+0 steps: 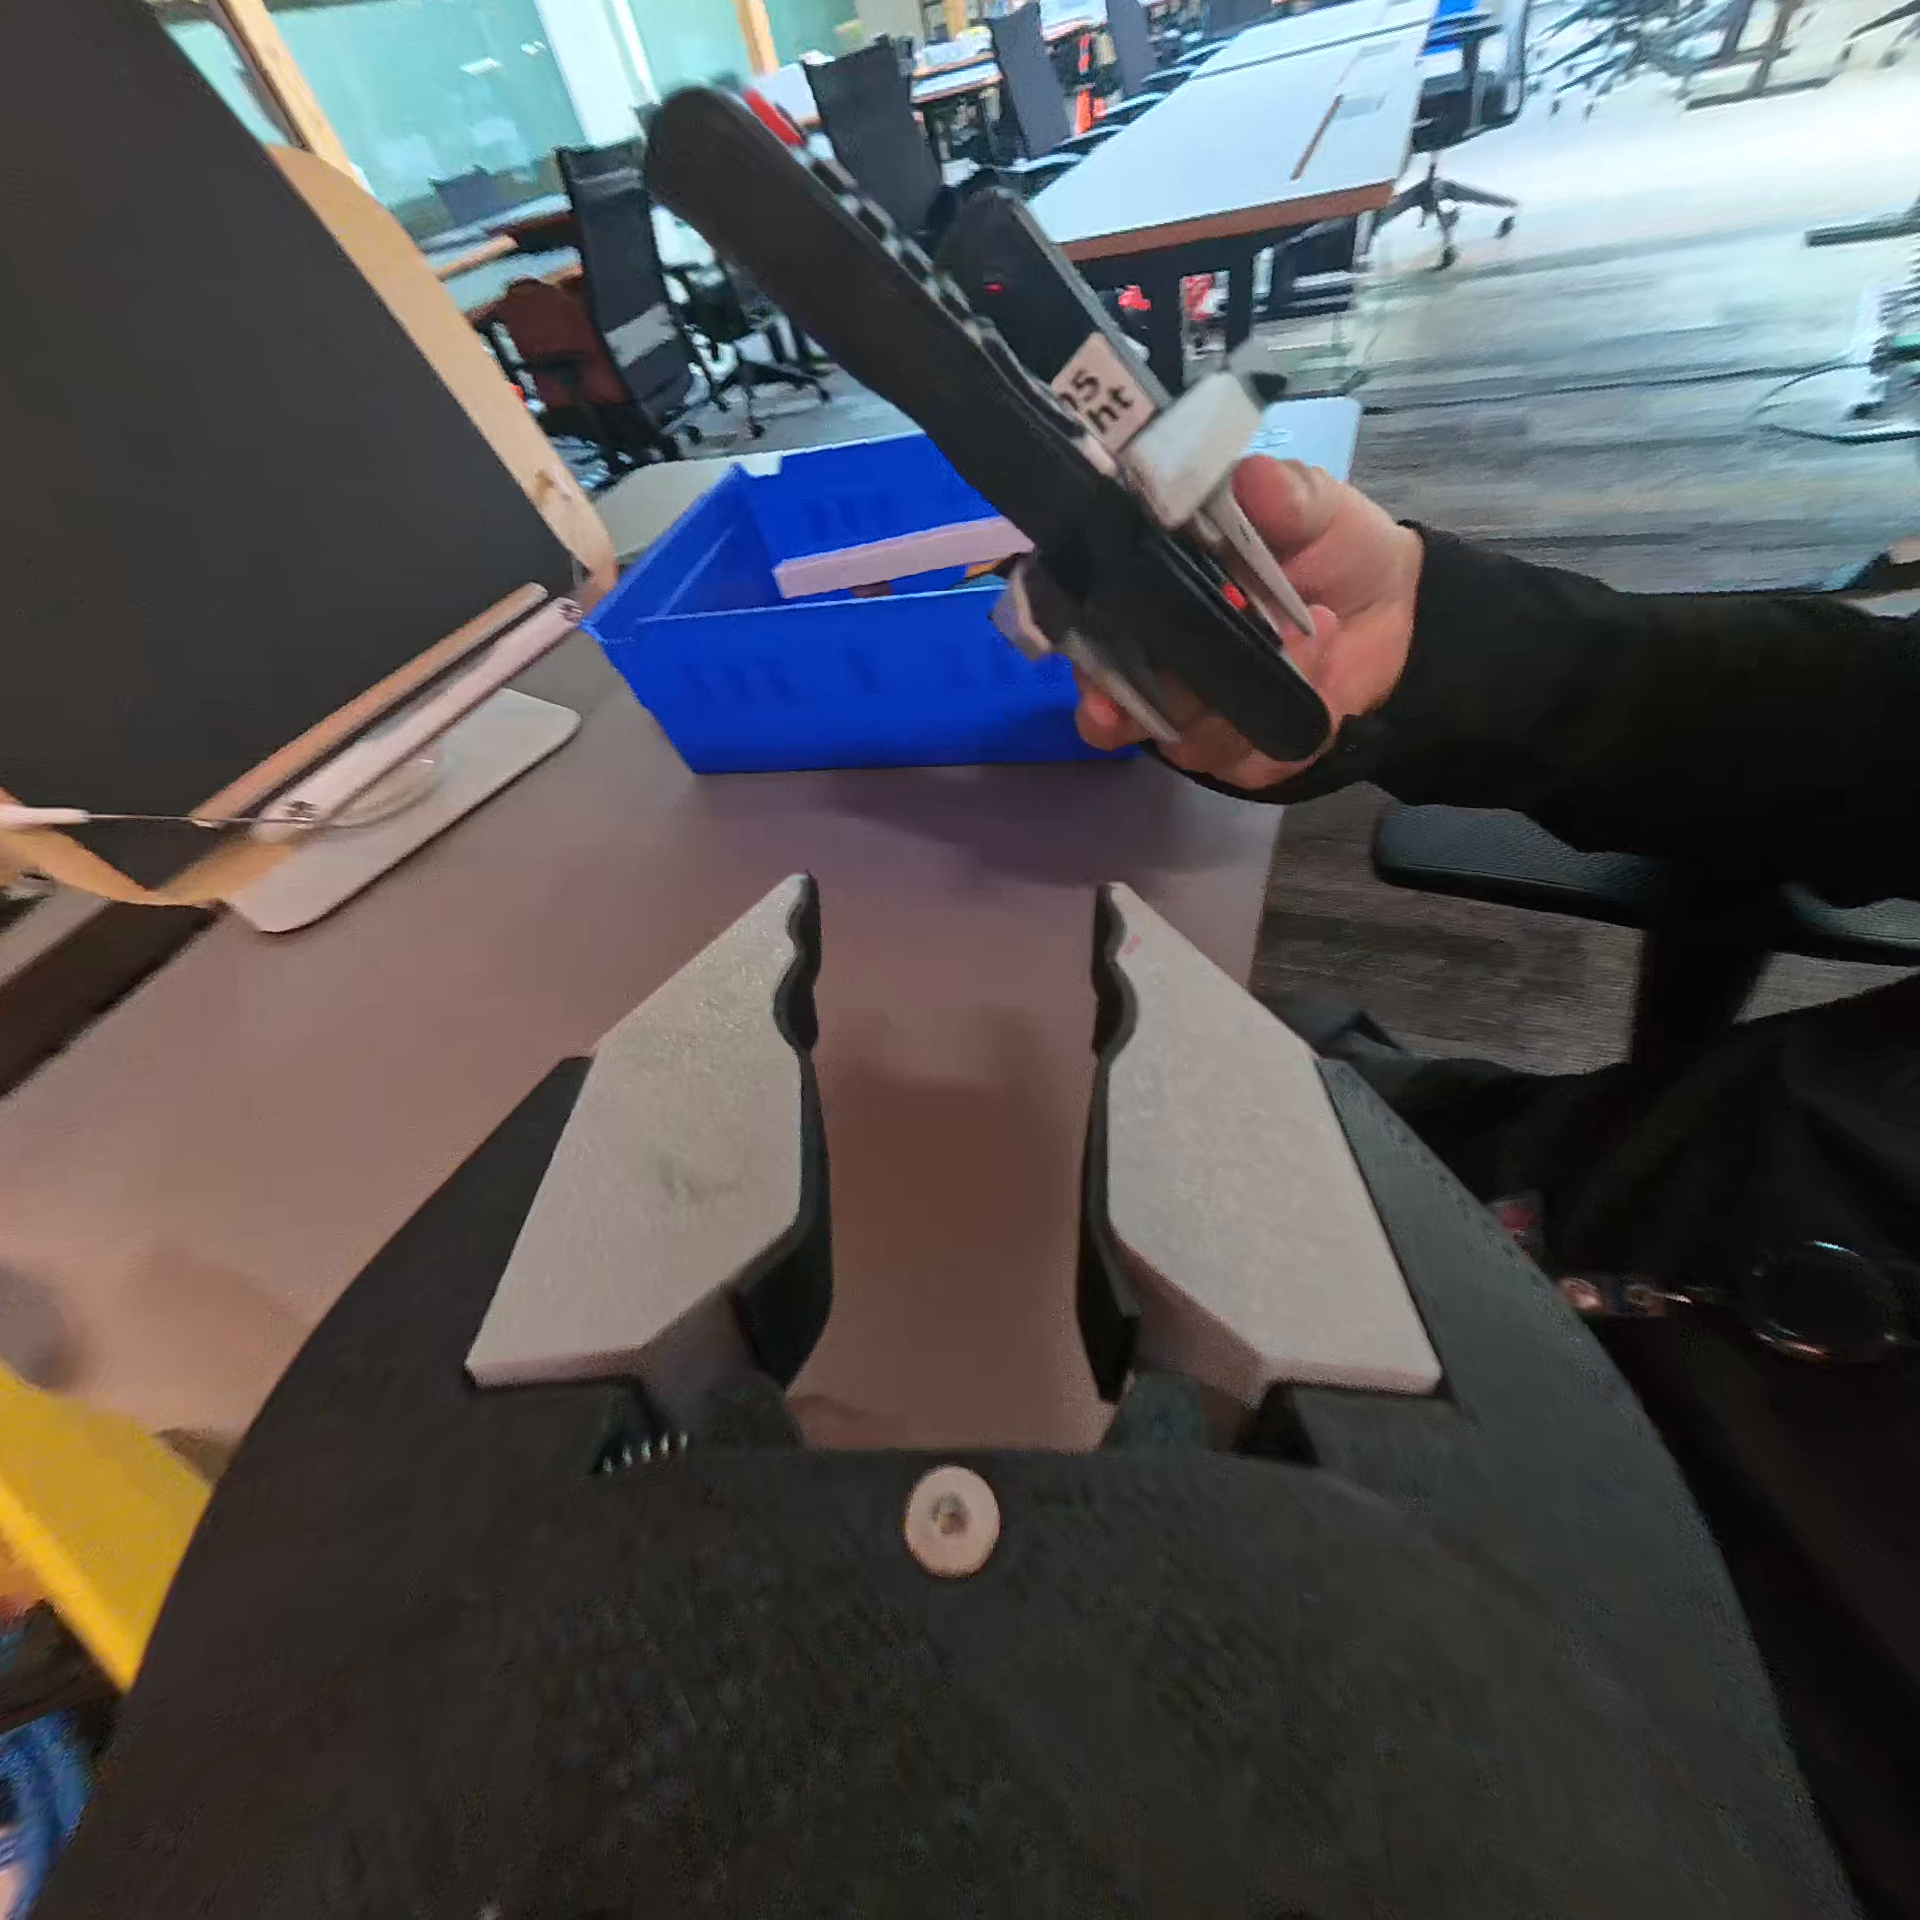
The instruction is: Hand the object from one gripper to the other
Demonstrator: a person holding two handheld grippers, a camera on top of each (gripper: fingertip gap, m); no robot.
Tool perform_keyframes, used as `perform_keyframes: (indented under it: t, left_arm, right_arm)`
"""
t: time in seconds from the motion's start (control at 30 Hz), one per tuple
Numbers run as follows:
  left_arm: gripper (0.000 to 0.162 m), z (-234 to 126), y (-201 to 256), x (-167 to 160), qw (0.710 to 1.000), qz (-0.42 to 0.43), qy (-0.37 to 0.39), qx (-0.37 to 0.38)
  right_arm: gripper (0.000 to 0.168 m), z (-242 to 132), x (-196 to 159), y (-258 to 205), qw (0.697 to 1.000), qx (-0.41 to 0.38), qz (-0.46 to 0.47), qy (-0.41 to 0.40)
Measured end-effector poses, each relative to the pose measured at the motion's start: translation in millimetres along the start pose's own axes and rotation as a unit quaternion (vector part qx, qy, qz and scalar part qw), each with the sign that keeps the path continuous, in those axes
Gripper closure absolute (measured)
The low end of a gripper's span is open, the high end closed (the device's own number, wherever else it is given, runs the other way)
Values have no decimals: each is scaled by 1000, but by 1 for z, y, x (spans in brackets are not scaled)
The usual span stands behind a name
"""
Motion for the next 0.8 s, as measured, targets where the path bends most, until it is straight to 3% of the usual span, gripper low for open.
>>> perform_keyframes:
  t: [0.17, 0.27, 0.5, 0.8]
  left_arm:
    - [105, 22, 21, -4, 999, 30, -9, -28]
    - [105, 38, 41, -4, 994, -34, -6, -108]
    - [122, 46, 35, -1, 966, -171, 68, -184]
    - [142, 44, 31, -5, 977, -127, 56, -164]
  right_arm:
    - [146, 4, 6, 1, 994, 4, 62, 94]
    - [146, 4, 8, 2, 989, -25, 34, 141]
    - [146, 20, -2, -6, 988, -71, -65, 119]
    - [145, 28, -8, -11, 981, -123, -139, 57]
Point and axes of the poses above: each gripper's, where its closed fingertips meet, z out along the fingers, x out of its top, y = z × x across the jaws, the point moved 8 cm from there along -z, back along the fingers, and after that the axes turned 3 degrees about z, right-handed, at the moved point
